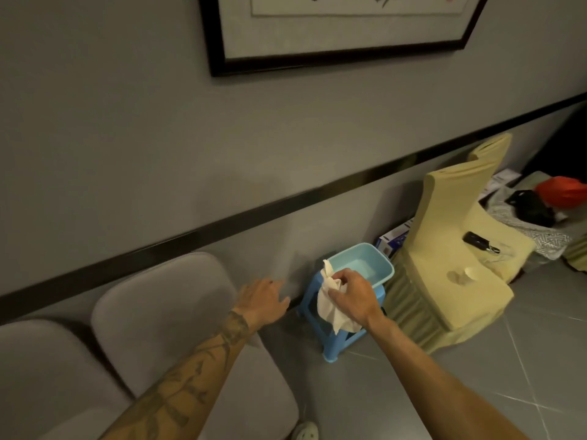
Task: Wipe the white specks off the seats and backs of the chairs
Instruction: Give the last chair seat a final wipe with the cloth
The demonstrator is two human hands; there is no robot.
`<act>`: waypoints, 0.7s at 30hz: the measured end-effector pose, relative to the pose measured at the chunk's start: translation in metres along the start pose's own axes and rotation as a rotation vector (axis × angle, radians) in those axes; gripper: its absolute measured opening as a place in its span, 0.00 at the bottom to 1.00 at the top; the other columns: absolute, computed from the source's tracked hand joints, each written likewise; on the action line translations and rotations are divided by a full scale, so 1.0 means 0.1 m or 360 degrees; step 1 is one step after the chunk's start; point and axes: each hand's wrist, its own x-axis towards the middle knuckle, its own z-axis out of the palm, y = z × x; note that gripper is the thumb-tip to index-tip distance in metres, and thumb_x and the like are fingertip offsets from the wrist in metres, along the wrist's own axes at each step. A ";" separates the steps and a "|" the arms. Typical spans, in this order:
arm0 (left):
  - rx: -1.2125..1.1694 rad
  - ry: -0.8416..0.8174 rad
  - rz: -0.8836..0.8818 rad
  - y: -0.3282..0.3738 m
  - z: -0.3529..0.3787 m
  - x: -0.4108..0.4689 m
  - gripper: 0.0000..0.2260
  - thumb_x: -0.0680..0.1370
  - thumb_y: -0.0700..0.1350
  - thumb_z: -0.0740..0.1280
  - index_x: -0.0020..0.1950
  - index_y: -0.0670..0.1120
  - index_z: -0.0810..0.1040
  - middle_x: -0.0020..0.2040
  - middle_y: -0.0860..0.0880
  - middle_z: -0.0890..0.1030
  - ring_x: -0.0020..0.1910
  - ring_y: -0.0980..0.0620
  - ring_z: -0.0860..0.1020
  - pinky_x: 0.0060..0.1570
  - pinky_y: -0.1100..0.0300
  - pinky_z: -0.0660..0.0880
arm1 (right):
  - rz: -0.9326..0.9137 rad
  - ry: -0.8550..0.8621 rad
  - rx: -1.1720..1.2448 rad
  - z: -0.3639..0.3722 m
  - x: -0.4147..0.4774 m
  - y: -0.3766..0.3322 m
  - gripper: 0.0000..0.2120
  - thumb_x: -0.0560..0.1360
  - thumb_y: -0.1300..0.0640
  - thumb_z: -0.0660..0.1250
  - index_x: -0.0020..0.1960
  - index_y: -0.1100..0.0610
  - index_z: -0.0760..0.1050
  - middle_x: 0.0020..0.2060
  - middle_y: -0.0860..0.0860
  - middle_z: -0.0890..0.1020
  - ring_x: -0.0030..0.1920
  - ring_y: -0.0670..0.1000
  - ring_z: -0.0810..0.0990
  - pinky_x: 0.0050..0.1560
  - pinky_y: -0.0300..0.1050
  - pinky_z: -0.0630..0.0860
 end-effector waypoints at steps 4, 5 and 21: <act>-0.0029 -0.0012 -0.0028 0.27 0.01 0.61 0.28 0.85 0.61 0.56 0.82 0.51 0.61 0.79 0.46 0.67 0.77 0.43 0.66 0.75 0.47 0.61 | 0.0026 -0.0021 -0.0049 -0.16 0.68 0.34 0.14 0.75 0.53 0.72 0.59 0.53 0.77 0.52 0.48 0.78 0.50 0.49 0.76 0.49 0.42 0.70; -0.0048 -0.0025 -0.0043 0.32 0.02 0.74 0.28 0.85 0.61 0.56 0.83 0.51 0.60 0.80 0.46 0.66 0.78 0.44 0.65 0.75 0.48 0.60 | 0.0030 -0.0030 -0.0051 -0.18 0.85 0.42 0.14 0.75 0.53 0.72 0.59 0.53 0.77 0.53 0.49 0.79 0.50 0.49 0.77 0.49 0.42 0.70; -0.0222 -0.0145 -0.0534 0.50 1.16 2.58 0.25 0.85 0.59 0.55 0.80 0.52 0.64 0.76 0.49 0.68 0.73 0.46 0.69 0.71 0.48 0.64 | 0.0105 -0.0368 -0.0270 0.50 3.54 2.42 0.13 0.74 0.59 0.72 0.59 0.59 0.78 0.53 0.58 0.82 0.53 0.62 0.80 0.57 0.54 0.77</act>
